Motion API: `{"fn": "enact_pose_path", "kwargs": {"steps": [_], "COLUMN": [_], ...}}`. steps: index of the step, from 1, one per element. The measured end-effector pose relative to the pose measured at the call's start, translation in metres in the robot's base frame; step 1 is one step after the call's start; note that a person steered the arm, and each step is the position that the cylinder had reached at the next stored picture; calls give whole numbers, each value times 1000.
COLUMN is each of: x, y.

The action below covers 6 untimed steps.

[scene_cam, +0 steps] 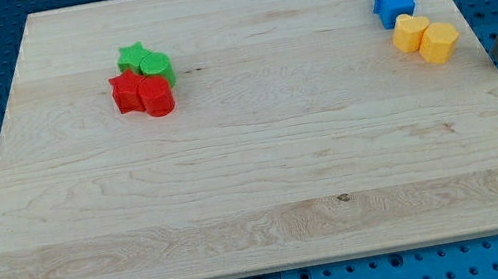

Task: Move your arm left side of the yellow hexagon

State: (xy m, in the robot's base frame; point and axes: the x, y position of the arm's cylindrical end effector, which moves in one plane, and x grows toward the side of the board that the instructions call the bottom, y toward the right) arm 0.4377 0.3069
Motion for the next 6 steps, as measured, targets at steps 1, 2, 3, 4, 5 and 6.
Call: {"fn": "enact_pose_path", "kwargs": {"steps": [1, 2, 3, 4, 5, 6], "x": [4, -7, -11, -17, -24, -26], "y": [-41, -72, -85, -106, -113, -112]}}
